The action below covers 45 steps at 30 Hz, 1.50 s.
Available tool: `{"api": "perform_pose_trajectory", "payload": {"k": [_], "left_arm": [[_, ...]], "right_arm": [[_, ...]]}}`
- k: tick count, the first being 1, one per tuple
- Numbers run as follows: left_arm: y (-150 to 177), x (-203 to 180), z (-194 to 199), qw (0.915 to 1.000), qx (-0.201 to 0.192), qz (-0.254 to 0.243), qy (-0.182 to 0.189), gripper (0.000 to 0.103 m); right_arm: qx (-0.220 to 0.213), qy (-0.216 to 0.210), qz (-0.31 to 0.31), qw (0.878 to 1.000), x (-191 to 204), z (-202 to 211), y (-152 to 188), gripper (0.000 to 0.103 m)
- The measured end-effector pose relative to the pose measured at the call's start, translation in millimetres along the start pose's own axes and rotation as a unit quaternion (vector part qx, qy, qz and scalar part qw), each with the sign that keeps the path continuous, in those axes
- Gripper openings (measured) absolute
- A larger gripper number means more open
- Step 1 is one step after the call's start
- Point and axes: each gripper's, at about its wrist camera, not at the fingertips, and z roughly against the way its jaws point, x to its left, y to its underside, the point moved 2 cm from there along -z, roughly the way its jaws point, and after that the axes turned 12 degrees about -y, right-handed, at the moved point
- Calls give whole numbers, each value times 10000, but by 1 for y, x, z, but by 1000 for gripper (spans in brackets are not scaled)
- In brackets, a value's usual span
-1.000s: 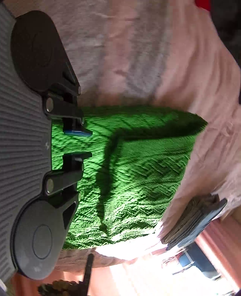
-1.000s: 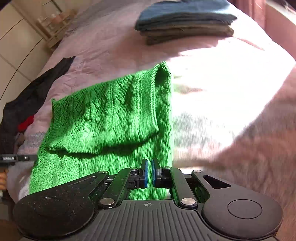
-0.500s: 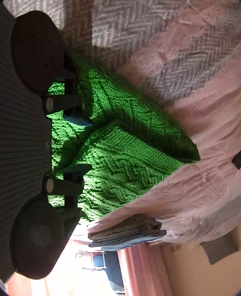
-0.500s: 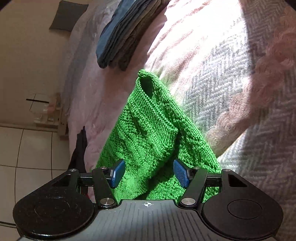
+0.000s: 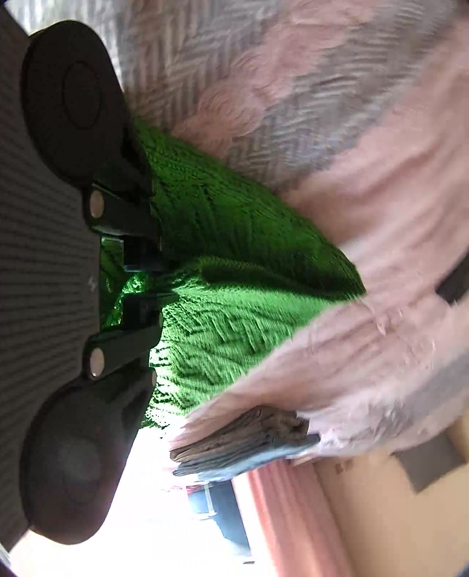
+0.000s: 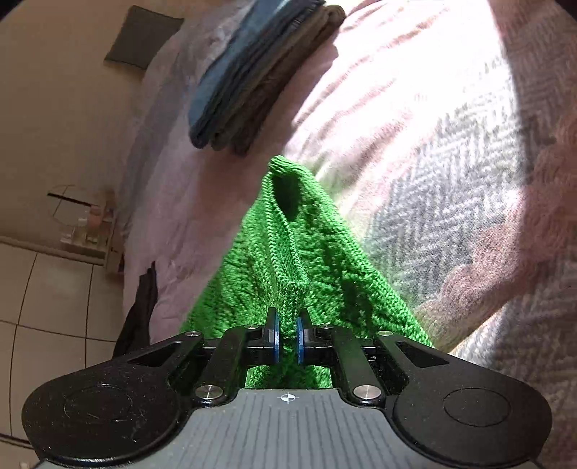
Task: Fold clothes
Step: 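Fold the held hem over toward the collar with both grippers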
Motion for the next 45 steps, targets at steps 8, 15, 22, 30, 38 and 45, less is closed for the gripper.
{"api": "perform_pose_trajectory", "payload": {"k": [8, 15, 22, 30, 38, 45], "left_arm": [[55, 37, 53, 9984, 414, -231, -315, 7], [72, 35, 69, 9984, 289, -415, -244, 7], [86, 46, 50, 9969, 413, -461, -490, 8], [68, 36, 68, 9900, 580, -942, -877, 17], [3, -14, 60, 9734, -392, -1850, -1298, 16], [-25, -100, -25, 9389, -729, -3112, -1278, 16]], "right_arm": [[434, 252, -105, 9987, -7, 61, 66, 7], [445, 316, 6, 9985, -4, 79, 79, 7], [514, 702, 65, 9962, -23, 77, 87, 7], [1131, 1407, 778, 9805, -10, 72, 85, 32], [417, 1854, 2984, 9353, 64, 44, 52, 64], [523, 1335, 4204, 8959, 111, -81, 51, 53]]}}
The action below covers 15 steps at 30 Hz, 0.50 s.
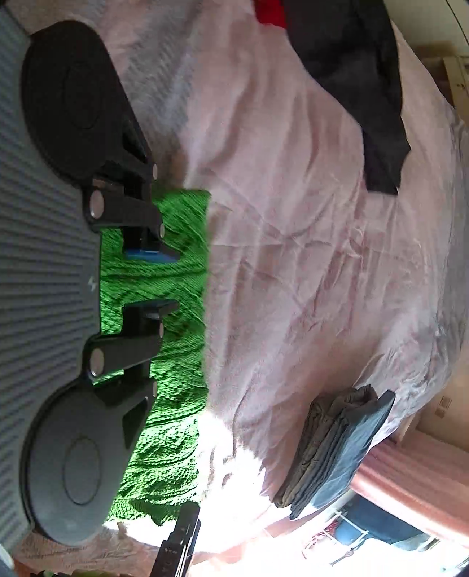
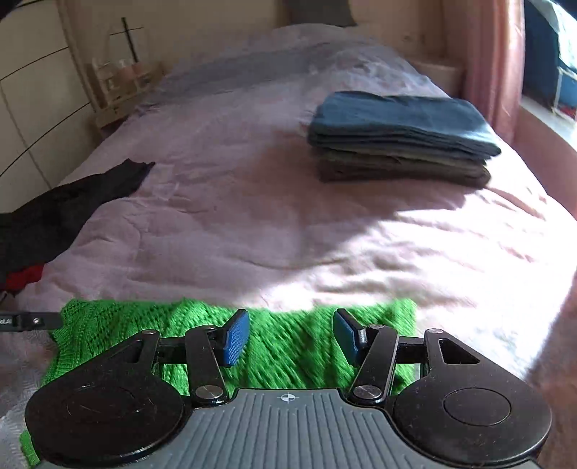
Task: Fold clothes
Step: 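Fold the held hem over toward the collar with both grippers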
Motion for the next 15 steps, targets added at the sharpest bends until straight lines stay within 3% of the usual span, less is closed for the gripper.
{"api": "perform_pose_trajectory", "payload": {"k": [4, 7, 12, 15], "left_arm": [[2, -25, -36, 9973, 32, -707, -207, 16], [26, -13, -58, 9932, 199, -1000, -562, 14], [30, 32, -36, 9986, 260, -404, -221, 8], [14, 41, -17, 9993, -184, -275, -190, 9]], "right_arm": [[545, 45, 656, 9964, 11, -62, 4, 46], [898, 438, 1091, 9890, -10, -82, 25, 46], [862, 557, 582, 9930, -55, -49, 37, 42], [635, 689, 280, 9952, -61, -28, 27, 42]]}}
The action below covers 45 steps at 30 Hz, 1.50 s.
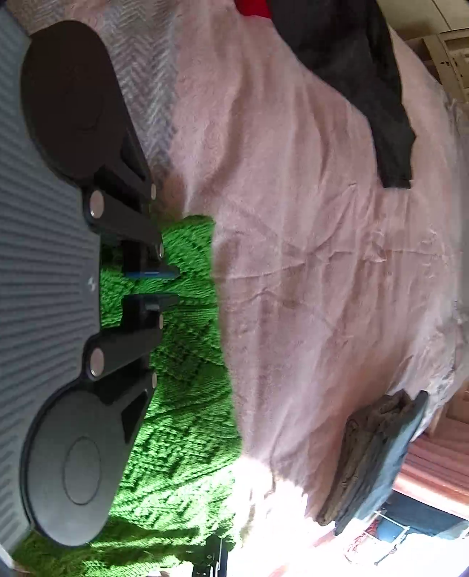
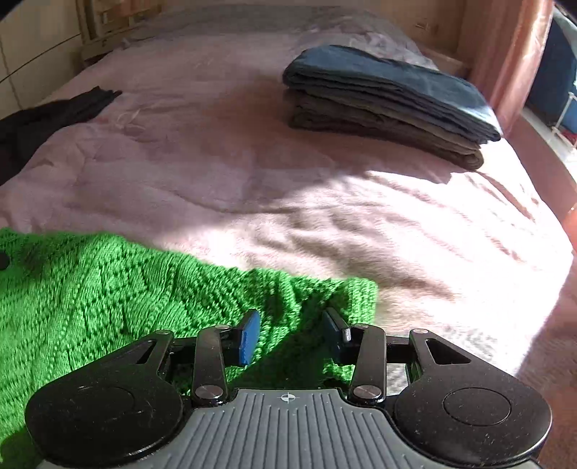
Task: Fold clothes
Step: 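Fold the held hem over toward the collar with both grippers, then open both grippers to release the folded vest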
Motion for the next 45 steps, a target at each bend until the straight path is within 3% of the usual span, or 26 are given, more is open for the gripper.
{"api": "perform_pose_trajectory", "payload": {"k": [3, 7, 12, 15, 18, 22, 25, 32, 33, 34, 35, 39, 45], "left_arm": [[-5, 5, -18, 9998, 88, -46, -171, 11], [4, 11, -44, 9991, 273, -219, -259, 13], [0, 19, -5, 9984, 396, -231, -337, 14], [15, 16, 29, 9982, 590, -137, -28, 14], [43, 3, 57, 9959, 868, -183, 200, 14], [85, -16, 76, 9917, 1210, -257, 346, 15], [111, -23, 79, 9918, 1234, -338, 55, 16], [95, -34, 114, 9876, 1449, 41, -605, 16], [92, -39, 124, 9870, 1433, 38, -725, 16], [89, -44, 135, 9869, 1413, 28, -782, 16], [87, -50, 146, 9865, 1404, 7, -840, 19], [76, -72, 192, 9857, 1246, 40, -1134, 31], [64, -92, 248, 9862, 907, 110, -1383, 34]], "right_arm": [[-393, -87, -248, 9989, -1, 9, -10, 42], [201, 288, -65, 9994, -11, -31, 1, 42], [-44, 354, -543, 9979, -6, 15, -1, 42], [-100, 324, -721, 9968, 16, 56, 11, 42], [165, 56, -864, 9961, 47, 87, 42, 42], [632, -69, -1123, 9916, 81, 95, 91, 42], [1002, -35, -1307, 9863, 79, 81, 121, 42], [1081, -375, -1336, 9844, 72, 101, 111, 43], [1126, -447, -1419, 9824, 70, 106, 110, 54], [1159, -521, -1484, 9807, 69, 112, 109, 76], [1149, -601, -1483, 9804, 70, 120, 108, 80], [1150, -856, -1397, 9798, 75, 150, 100, 80], [1152, -1056, -1035, 9823, 80, 187, 90, 81]]}}
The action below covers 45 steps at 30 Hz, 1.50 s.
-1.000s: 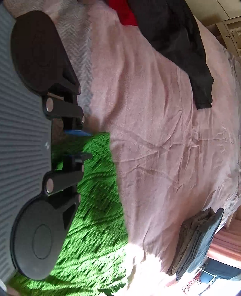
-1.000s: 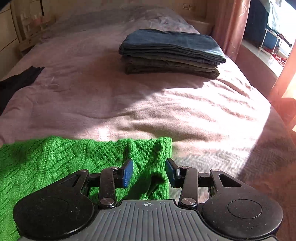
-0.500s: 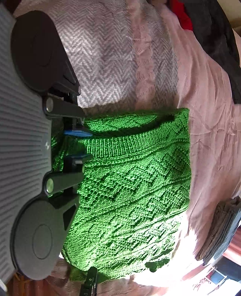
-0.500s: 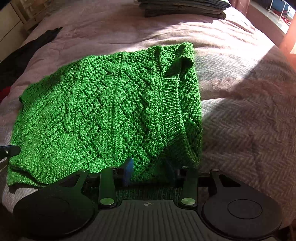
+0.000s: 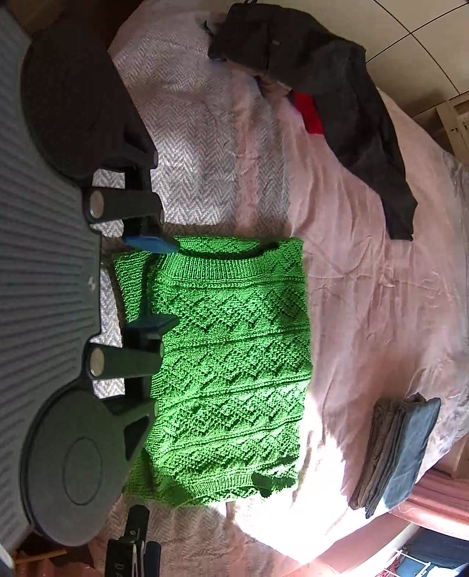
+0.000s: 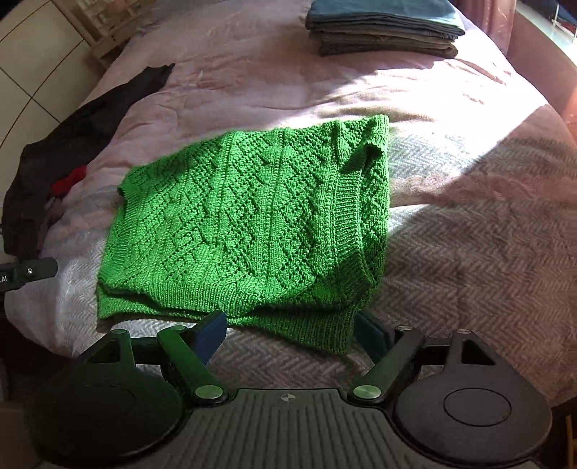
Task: Fold clothes
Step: 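Open both grippers to release the folded vest, then move both grippers toward the side edge of the folded vest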
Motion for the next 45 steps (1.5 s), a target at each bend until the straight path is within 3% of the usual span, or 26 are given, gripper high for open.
{"api": "perform_pose_trajectory", "payload": {"k": [6, 18, 33, 45], "left_arm": [[6, 0, 37, 9996, -201, 178, -99, 39], [19, -4, 61, 9995, -199, 171, -166, 42], [8, 34, 47, 9993, -200, -232, 200, 46], [-10, 84, 10, 9900, -410, -1134, 728, 48]], "right_arm": [[-110, -66, 338, 9993, 7, 31, -3, 83], [-216, -168, 492, 9984, 12, 62, 0, 87], [-343, 161, 37, 9993, 45, 66, 1, 87], [-576, 674, -670, 9938, 106, 36, 16, 87]]}}
